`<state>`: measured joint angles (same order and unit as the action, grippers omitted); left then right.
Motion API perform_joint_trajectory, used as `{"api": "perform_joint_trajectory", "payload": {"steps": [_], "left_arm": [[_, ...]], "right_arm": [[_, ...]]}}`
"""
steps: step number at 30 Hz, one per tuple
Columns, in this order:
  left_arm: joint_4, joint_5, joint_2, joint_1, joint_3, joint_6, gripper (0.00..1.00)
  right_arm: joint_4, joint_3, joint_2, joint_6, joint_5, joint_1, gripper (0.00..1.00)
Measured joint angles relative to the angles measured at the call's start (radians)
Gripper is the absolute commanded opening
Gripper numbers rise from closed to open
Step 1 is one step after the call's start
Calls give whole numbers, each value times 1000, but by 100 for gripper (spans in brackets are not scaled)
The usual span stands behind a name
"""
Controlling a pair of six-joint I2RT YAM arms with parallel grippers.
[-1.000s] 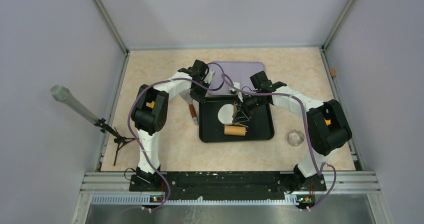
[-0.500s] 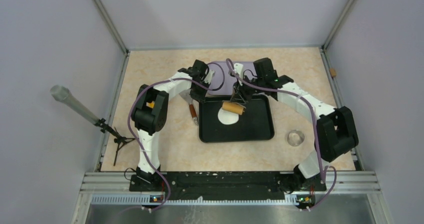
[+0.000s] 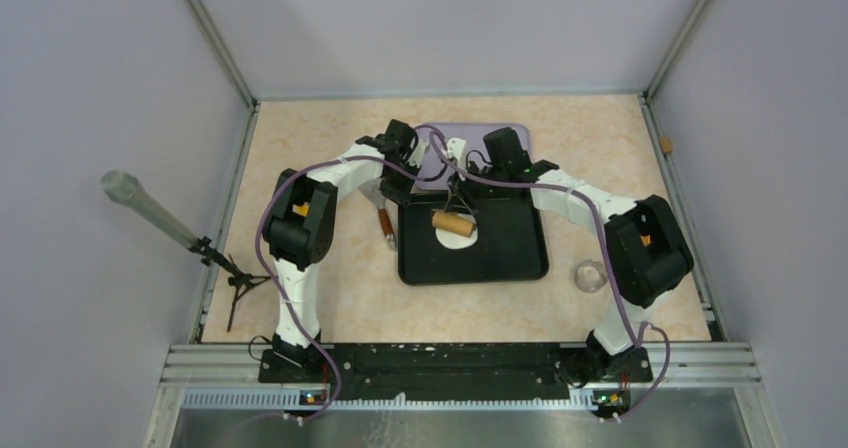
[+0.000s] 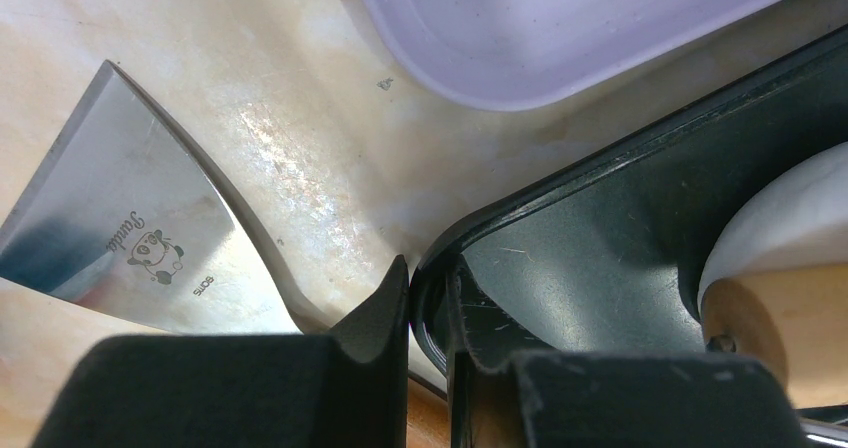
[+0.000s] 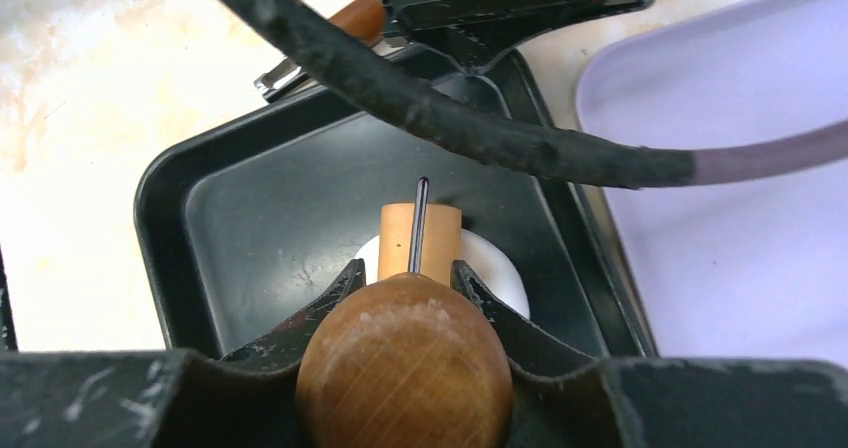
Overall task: Roll out the dumpling wrappers from the dough
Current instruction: Flatten out the dough on the work surface.
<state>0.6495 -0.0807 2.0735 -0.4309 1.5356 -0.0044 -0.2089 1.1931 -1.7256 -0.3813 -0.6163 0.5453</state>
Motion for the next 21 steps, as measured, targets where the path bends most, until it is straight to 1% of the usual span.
{"api": "perform_joint_trajectory", "payload": {"steps": [10, 21], "left_arm": [[0, 0, 0, 0, 0, 0, 0], [0, 0, 0, 0, 0, 0, 0]], "right_arm": [[36, -27, -11, -4, -35, 23, 0], [51, -26, -25, -59, -33, 79, 0]]}}
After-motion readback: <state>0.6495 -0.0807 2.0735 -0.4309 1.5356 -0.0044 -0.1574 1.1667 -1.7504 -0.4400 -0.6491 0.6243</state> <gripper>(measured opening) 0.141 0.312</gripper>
